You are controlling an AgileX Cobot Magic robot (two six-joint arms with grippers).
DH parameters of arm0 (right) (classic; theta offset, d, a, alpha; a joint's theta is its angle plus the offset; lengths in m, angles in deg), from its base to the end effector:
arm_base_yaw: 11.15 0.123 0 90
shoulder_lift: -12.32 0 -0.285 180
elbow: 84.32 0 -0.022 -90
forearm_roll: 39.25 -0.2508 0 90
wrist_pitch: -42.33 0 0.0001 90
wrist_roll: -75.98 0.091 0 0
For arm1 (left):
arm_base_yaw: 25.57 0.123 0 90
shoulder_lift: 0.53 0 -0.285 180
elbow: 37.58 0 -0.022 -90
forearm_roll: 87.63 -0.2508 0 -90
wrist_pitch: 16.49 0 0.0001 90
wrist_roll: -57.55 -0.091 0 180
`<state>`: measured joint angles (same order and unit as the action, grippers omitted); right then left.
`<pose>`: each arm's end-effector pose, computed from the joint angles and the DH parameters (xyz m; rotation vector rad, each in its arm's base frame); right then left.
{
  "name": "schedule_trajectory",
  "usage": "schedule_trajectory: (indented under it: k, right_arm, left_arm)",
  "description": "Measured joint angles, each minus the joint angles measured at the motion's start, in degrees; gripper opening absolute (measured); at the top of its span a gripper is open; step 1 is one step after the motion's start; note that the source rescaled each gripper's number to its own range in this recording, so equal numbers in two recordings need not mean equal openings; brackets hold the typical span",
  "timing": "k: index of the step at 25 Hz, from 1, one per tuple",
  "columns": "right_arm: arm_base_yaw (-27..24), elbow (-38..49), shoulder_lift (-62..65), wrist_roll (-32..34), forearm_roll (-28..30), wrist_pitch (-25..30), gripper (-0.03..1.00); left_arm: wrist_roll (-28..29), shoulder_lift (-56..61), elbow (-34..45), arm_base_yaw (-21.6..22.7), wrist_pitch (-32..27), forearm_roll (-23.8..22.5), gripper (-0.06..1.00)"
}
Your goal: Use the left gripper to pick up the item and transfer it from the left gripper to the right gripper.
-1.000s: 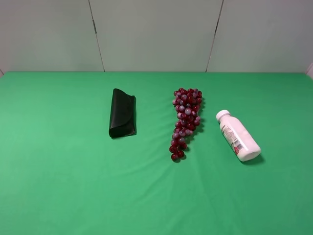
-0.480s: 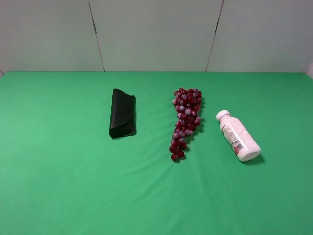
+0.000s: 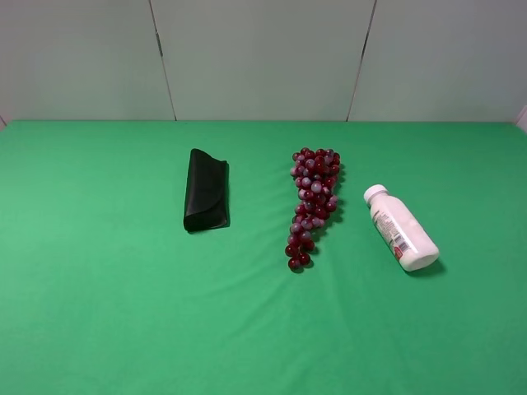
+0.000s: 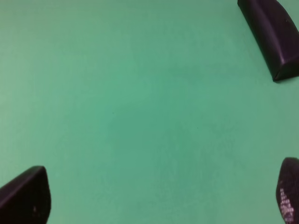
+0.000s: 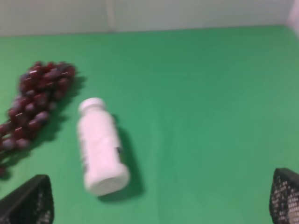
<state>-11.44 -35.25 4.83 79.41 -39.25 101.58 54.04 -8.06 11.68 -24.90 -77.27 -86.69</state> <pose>-0.0035 0.0000 0.2770 0.0656 2.0204 0.0347 -0.0041 -0.0014 0.2739 0.0515 2.0513 0.0257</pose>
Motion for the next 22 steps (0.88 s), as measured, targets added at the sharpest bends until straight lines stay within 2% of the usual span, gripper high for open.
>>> schedule_trajectory:
  k: [3, 5, 22]
  right_arm:
    - [-4.5, 0.0, 0.0, 0.0, 0.0, 0.0, 1.00]
    - [-5.6, 0.0, 0.0, 0.0, 0.0, 0.0, 1.00]
    - [-5.9, 0.0, 0.0, 0.0, 0.0, 0.0, 1.00]
  left_arm:
    - [0.0, 0.0, 0.0, 0.0, 0.0, 0.1, 0.93]
    - [0.0, 0.0, 0.0, 0.0, 0.0, 0.1, 0.93]
    - [0.0, 0.0, 0.0, 0.0, 0.0, 0.1, 0.93]
